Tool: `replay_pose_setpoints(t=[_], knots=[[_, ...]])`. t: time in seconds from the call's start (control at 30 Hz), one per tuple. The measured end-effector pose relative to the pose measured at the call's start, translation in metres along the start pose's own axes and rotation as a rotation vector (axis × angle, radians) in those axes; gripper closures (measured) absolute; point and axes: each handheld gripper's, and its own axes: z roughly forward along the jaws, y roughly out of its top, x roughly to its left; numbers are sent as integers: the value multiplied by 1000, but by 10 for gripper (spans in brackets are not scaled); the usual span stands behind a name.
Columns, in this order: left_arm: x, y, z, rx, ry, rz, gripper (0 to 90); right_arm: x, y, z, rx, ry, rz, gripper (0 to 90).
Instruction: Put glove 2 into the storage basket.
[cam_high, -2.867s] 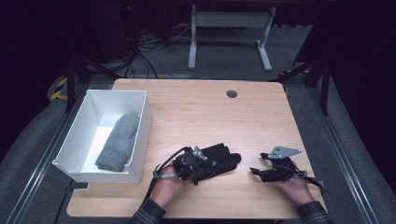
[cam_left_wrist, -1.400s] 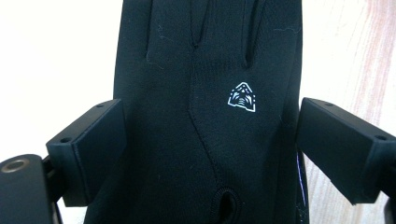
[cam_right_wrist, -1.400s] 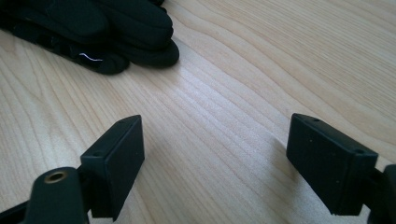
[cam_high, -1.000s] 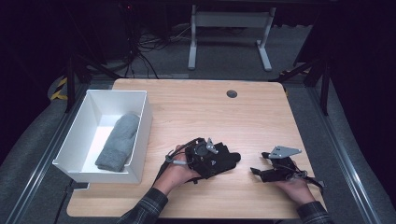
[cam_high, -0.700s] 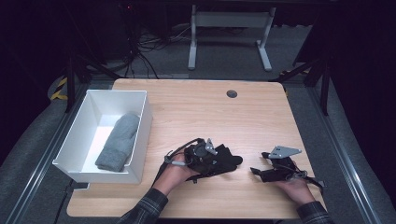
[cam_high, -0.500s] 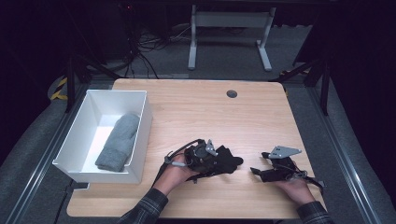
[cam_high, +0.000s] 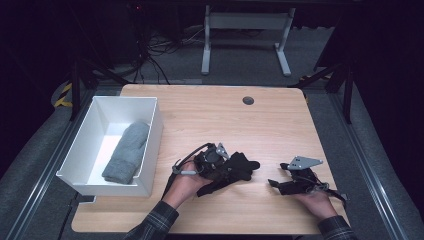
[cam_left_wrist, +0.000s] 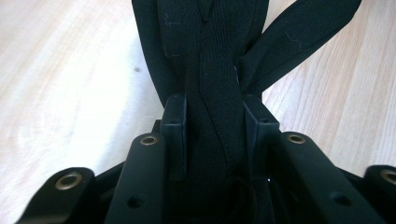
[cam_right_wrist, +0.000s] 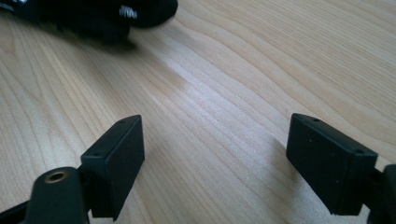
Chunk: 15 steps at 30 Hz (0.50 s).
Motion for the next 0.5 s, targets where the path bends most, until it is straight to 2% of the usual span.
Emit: replay_pose_setpoints(t=[0.07, 0.2, 0.27, 0.5], knots=[[1, 3, -11, -22, 3, -22, 677, 0, 0, 0, 0, -1, 0, 195], [2, 6, -24, -25, 15, -39, 676, 0, 0, 0, 1, 0, 1, 195], [4, 10, -38, -31, 35, -54, 675, 0, 0, 0, 1, 0, 2, 195], [10, 15, -70, -57, 66, -90, 675, 0, 0, 0, 0, 0, 1, 194]])
